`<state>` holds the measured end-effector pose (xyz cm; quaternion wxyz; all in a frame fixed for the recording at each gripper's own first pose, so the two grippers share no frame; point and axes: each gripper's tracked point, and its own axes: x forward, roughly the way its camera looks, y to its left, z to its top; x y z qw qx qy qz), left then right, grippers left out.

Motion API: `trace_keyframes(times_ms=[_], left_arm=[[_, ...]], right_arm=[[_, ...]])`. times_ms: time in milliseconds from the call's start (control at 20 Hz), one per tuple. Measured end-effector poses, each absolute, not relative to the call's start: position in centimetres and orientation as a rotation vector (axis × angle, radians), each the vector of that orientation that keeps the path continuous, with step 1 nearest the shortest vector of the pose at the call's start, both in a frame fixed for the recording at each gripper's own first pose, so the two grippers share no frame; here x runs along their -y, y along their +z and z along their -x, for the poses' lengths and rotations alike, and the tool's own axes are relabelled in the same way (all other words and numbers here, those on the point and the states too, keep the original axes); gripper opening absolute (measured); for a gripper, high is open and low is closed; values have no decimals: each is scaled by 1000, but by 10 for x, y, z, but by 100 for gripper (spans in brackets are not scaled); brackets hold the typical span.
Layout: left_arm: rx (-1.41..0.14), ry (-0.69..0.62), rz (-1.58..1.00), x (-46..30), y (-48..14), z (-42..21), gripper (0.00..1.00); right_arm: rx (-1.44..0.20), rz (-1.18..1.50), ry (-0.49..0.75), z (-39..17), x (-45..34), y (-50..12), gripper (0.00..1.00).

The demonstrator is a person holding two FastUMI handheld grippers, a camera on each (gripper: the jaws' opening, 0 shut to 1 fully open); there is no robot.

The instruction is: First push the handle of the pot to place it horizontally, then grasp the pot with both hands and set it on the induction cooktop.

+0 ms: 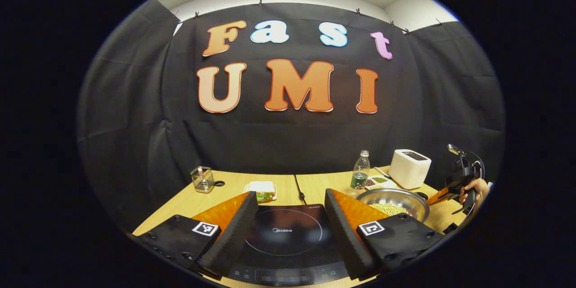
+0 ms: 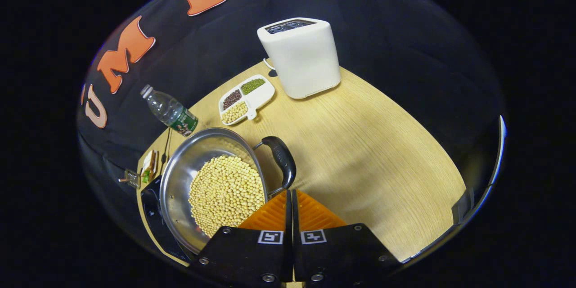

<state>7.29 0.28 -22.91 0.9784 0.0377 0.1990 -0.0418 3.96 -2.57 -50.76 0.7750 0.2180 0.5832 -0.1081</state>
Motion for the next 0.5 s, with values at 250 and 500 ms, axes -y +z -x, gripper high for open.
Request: trace_keyframes(times_ms=[250,500], left_arm=[[-505,-159,-71,37,-265,-84,97],[-676,-266,-56,84,-320,-89,99]], right_arm=[[-1145,-528,-256,-63,55,-472,4],[-1107,-495,-190,-71,48,-452,17]])
